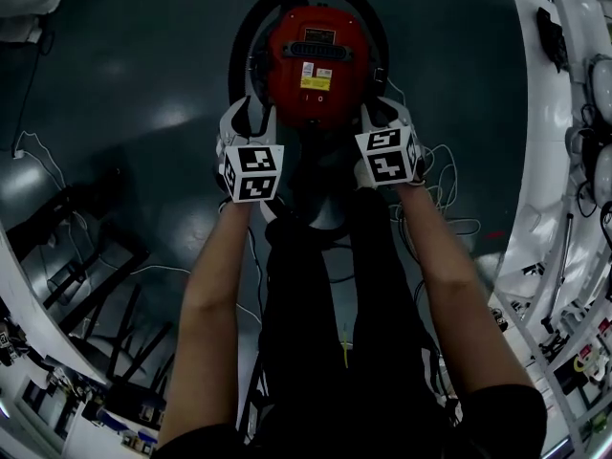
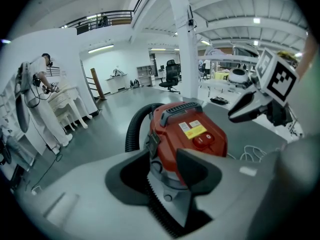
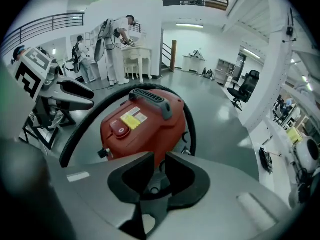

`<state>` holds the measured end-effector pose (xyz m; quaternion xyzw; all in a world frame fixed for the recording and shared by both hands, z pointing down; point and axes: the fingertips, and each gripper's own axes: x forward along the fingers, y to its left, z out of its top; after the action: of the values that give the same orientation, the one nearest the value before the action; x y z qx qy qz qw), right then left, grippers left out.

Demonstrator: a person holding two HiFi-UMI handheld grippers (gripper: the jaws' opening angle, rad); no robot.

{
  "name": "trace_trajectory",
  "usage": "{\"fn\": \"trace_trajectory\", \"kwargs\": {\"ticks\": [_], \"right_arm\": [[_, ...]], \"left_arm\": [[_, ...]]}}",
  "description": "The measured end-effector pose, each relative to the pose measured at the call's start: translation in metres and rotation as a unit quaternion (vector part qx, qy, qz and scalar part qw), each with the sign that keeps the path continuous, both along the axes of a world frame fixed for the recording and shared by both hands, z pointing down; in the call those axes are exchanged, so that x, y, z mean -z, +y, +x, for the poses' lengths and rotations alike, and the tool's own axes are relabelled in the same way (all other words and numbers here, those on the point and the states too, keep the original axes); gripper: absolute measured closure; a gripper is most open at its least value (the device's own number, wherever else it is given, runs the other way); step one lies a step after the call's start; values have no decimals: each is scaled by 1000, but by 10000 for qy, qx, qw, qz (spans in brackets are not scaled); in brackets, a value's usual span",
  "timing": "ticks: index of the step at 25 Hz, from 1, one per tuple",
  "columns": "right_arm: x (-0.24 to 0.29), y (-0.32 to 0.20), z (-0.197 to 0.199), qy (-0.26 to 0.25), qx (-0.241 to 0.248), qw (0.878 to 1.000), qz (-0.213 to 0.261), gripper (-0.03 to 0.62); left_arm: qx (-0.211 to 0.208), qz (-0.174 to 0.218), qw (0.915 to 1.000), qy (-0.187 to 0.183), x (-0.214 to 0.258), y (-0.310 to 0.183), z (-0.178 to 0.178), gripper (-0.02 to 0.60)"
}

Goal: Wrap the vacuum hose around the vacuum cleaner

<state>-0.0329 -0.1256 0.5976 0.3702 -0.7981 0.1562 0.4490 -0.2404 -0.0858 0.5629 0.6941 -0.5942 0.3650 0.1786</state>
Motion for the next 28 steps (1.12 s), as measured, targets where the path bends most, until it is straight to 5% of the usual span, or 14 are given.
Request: {"fn": "trace_trajectory", "kwargs": {"ticks": [7, 18, 28], "right_arm": [[-34, 73, 5, 157, -166, 9988, -430, 531], [-62, 167, 16, 98, -518, 9953, -817, 537], [-118, 190, 42, -12, 498, 9927, -1099, 551]], "left_arm": [[-252, -93, 9995, 193, -7, 44, 9, 411], [-1286, -345, 9900, 470, -19, 118, 63, 414], [-840, -515, 9944, 390, -72, 132, 110, 423]]}}
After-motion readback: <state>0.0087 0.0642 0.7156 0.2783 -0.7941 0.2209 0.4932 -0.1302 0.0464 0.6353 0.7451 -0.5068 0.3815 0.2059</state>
